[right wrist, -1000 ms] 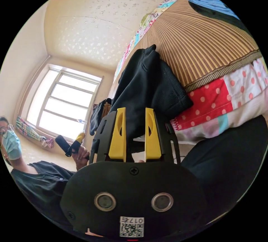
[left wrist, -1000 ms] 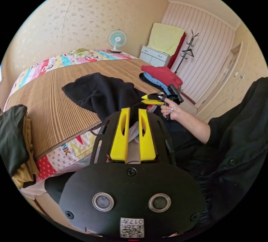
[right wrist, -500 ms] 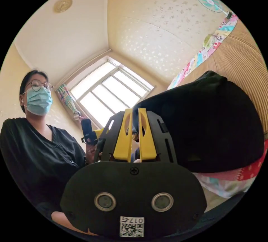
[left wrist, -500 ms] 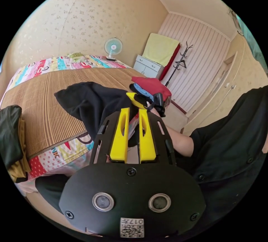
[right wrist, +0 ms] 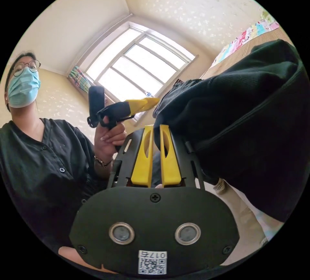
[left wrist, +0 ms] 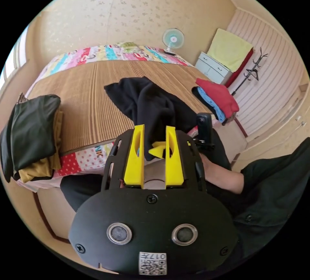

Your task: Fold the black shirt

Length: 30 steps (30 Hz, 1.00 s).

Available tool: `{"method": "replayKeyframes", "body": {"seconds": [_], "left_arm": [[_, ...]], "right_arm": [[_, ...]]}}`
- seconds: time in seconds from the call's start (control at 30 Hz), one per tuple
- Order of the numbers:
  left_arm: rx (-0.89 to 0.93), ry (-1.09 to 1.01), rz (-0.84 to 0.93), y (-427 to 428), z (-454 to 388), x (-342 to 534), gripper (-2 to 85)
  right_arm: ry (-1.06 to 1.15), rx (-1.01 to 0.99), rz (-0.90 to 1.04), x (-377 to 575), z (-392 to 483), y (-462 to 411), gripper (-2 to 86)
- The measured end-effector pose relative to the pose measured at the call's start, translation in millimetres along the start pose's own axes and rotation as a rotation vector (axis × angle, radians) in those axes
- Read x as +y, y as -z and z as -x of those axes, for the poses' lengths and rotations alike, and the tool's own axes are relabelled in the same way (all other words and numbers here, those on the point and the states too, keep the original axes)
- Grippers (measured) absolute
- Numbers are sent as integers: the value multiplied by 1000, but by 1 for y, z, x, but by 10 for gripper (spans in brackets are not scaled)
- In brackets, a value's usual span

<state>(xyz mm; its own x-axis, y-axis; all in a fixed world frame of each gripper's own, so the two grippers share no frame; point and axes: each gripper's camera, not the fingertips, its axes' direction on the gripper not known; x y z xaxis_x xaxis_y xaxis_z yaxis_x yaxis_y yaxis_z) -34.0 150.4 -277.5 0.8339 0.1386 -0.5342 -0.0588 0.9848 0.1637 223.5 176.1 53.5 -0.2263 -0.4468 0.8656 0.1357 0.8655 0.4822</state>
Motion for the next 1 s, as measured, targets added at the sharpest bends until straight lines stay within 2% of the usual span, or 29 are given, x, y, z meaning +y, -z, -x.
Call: {"method": "replayKeyframes", "body": {"seconds": [0.13,0.23,0.4,0.53,0.63,0.7,0.8,0.93,1.0], "left_arm": [[10,25,102,-25,15,-7,110],[155,98,71,-32,38,-1,108],[202,111,189,-67,60,0,73],[199,65,201,-80,65,6,48],[386,-10,68,-65,88,14,33],[695,-15,-137,-41,122,21,20],[1011,-51,-362,-15,156,28,12],[1232,-95,-591,21,194,31,8],[1253,-174,-670,50,207,29,8]], "right_arm": [[-10,-26,-24,4,1,6,29],[-24,-51,-30,8,-1,11,28],[55,139,130,10,18,-6,25],[56,220,199,16,19,-13,20],[71,145,131,21,22,4,19],[112,-18,-12,24,28,37,17],[168,-157,-194,30,40,78,14],[146,-48,-329,40,52,107,9],[160,133,-310,45,64,105,8]]}}
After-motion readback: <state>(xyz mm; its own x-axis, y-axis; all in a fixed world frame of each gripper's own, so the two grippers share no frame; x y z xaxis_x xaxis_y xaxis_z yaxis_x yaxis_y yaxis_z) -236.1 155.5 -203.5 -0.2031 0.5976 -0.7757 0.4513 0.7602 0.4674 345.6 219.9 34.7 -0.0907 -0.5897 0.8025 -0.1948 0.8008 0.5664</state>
